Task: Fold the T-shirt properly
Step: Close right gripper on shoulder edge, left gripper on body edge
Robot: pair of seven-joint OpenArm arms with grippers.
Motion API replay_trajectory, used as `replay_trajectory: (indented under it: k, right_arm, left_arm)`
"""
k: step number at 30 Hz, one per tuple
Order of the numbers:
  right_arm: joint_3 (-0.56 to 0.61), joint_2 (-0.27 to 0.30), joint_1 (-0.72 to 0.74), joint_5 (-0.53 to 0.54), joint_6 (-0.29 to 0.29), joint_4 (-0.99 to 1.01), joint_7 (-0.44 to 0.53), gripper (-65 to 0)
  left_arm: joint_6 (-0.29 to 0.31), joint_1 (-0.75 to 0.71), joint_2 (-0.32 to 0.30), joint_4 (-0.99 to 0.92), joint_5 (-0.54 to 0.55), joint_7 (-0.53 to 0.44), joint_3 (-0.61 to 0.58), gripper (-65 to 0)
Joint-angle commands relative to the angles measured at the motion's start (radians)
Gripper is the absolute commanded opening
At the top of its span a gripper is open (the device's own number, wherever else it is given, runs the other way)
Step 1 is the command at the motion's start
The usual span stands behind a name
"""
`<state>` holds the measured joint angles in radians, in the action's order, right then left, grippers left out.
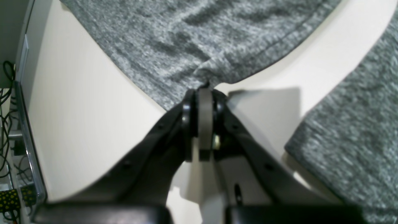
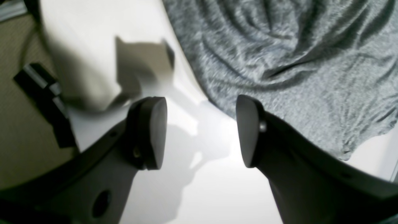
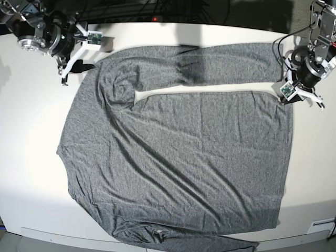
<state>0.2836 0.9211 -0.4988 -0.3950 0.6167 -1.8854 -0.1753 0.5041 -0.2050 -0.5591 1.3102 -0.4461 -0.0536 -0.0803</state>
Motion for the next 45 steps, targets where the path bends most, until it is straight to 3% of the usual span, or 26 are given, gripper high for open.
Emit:
replay_trajectory:
  k: [1,4,8,16,20,28,32,35,38,41,45]
  right_arm:
    - [-0.004,0.007,0.005,-0.002,-0.008,-0.012,0.010,-29.9]
    - [0.000,-0.033,0.006,-0.002,-0.027,-0.012,0.010,-30.4]
    - [-0.001,-0.062,0.010,-0.002,-0.034,-0.004,0.006,-37.1]
    - [0.000,-0.065,0.068,-0.045,-0.028,0.091,0.013,-37.1]
    - [0.009,-0.066,0.072,-0.040,-0.002,0.130,0.071,-37.1]
    - [0.095,-0.085,0.072,-0.078,-0.042,0.132,0.081,-37.3]
    - [0.134,-0.098,0.072,-0.077,-0.042,0.132,0.078,-53.2]
    - [0.138,-0.098,0.072,-0.076,-0.048,0.132,0.070,-60.6]
    - [0.138,-0.098,0.072,-0.036,-0.071,0.124,0.013,-65.0]
    - [0.138,-0.099,0.072,0.044,-0.113,0.099,-0.097,-65.0]
    - [0.138,-0.098,0.072,0.106,-0.225,0.035,-0.190,-65.0]
  left_arm:
    - [0.045,-0.008,-0.006,0.001,-0.005,0.022,-0.006,-65.0]
    - [0.045,-0.008,-0.006,0.001,-0.005,0.022,-0.006,-65.0]
    - [0.045,-0.008,-0.006,0.001,-0.005,0.022,-0.006,-65.0]
    - [0.045,-0.008,-0.006,0.001,-0.005,0.023,-0.006,-65.0]
    - [0.045,-0.008,-0.006,0.001,-0.005,0.021,-0.006,-65.0]
    - [0.046,-0.008,-0.006,0.001,0.062,-0.050,-0.006,-65.0]
    - [0.046,-0.008,-0.006,0.001,0.062,-0.041,-0.006,-65.0]
    - [0.046,-0.008,-0.007,0.001,0.062,-0.032,-0.006,-65.0]
    - [0.045,-0.008,-0.007,0.000,0.061,-0.022,-0.006,-65.0]
    - [0.037,-0.008,-0.007,0.001,0.062,-0.022,-0.006,-65.0]
    - [-0.054,-0.008,-0.010,0.001,0.062,-0.021,-0.006,-65.0]
